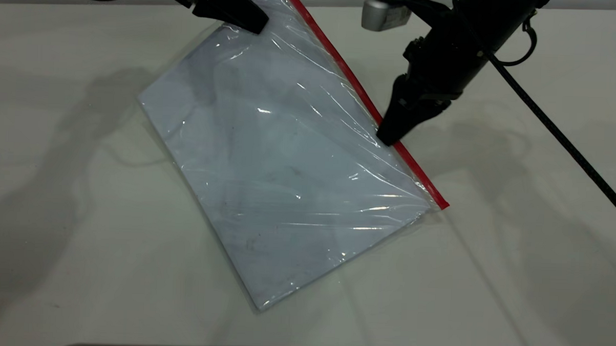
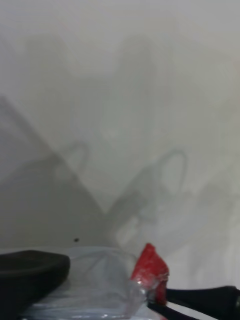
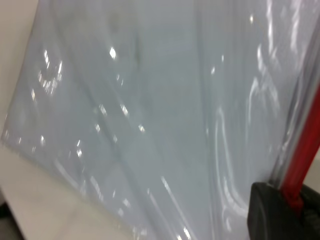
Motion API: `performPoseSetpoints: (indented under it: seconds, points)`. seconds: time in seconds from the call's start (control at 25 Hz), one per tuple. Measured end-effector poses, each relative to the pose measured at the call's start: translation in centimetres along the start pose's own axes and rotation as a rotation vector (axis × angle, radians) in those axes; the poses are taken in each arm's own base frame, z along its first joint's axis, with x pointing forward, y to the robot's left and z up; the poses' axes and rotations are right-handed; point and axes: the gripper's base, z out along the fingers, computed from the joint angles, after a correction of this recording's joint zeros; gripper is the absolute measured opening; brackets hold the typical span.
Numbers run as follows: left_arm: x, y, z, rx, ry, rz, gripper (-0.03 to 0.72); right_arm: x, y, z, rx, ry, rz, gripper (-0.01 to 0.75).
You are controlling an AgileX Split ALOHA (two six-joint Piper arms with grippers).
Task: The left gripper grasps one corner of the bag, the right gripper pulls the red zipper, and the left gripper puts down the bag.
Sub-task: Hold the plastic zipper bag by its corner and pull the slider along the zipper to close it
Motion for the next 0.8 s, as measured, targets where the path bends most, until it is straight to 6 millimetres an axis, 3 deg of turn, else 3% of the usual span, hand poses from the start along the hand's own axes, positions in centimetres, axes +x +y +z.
performPoseSetpoints:
  seconds: [0.48,0.8]
  points:
    - [1.0,0.0,-0.1,-0.001,0.118,0.031,0.051,2.7,-0.1,-0.4,0.019,0.301,0.033,0.074]
    - [1.5,0.1,-0.2,-0.011,0.176,0.045,0.051,2.7,-0.3,-0.4,0.041,0.306,0.038,0.109]
